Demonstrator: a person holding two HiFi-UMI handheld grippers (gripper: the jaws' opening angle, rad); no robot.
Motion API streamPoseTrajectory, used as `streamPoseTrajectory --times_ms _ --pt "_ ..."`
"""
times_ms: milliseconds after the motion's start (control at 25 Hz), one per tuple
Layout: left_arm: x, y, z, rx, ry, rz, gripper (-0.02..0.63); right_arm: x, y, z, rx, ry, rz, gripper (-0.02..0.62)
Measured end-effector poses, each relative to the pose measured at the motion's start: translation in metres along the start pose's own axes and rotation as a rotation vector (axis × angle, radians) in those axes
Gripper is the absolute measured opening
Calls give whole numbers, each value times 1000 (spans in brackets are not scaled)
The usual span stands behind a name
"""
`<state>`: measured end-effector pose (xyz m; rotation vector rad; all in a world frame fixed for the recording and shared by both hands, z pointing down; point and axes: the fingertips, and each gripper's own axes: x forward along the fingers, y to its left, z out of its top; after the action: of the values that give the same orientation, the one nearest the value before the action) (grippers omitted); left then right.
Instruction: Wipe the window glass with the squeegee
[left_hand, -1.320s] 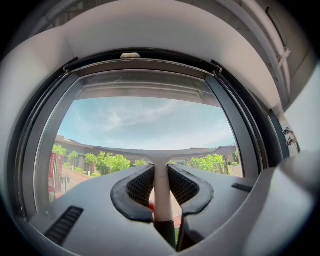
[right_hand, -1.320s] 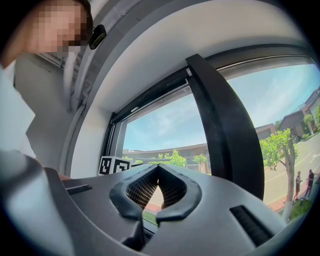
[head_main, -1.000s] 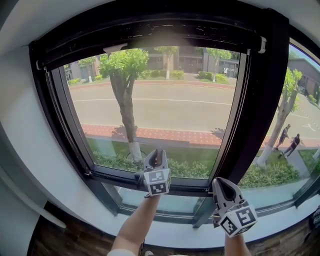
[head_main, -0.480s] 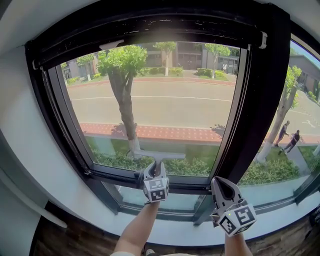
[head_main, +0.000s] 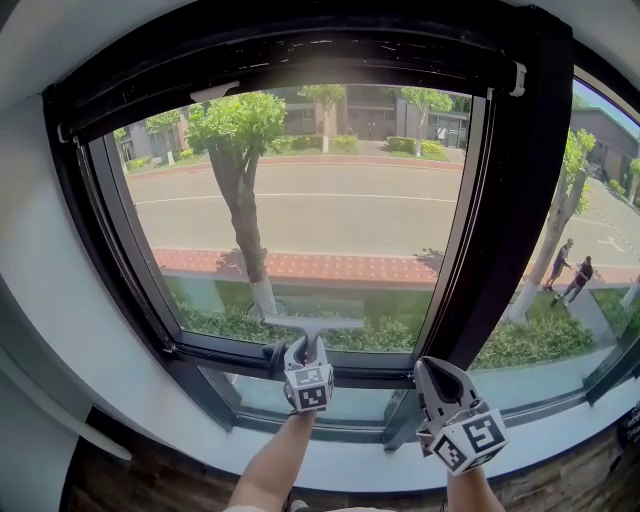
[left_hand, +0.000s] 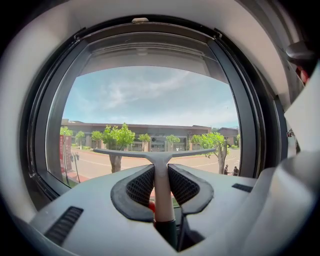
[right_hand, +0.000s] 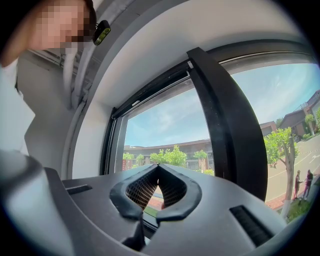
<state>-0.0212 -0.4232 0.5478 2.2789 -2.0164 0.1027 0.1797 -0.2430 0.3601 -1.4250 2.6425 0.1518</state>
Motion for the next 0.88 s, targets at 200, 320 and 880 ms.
streamPoseTrajectory --times_ms 200,320,880 --pt "1 8 -28 -11 76 16 92 0 1 -5 2 13 0 9" --pt "-1 12 -41 -24 109 15 92 0 3 -6 3 18 5 11" --pt "-29 6 -26 -50 60 -10 92 -8 6 -13 6 28 -6 11"
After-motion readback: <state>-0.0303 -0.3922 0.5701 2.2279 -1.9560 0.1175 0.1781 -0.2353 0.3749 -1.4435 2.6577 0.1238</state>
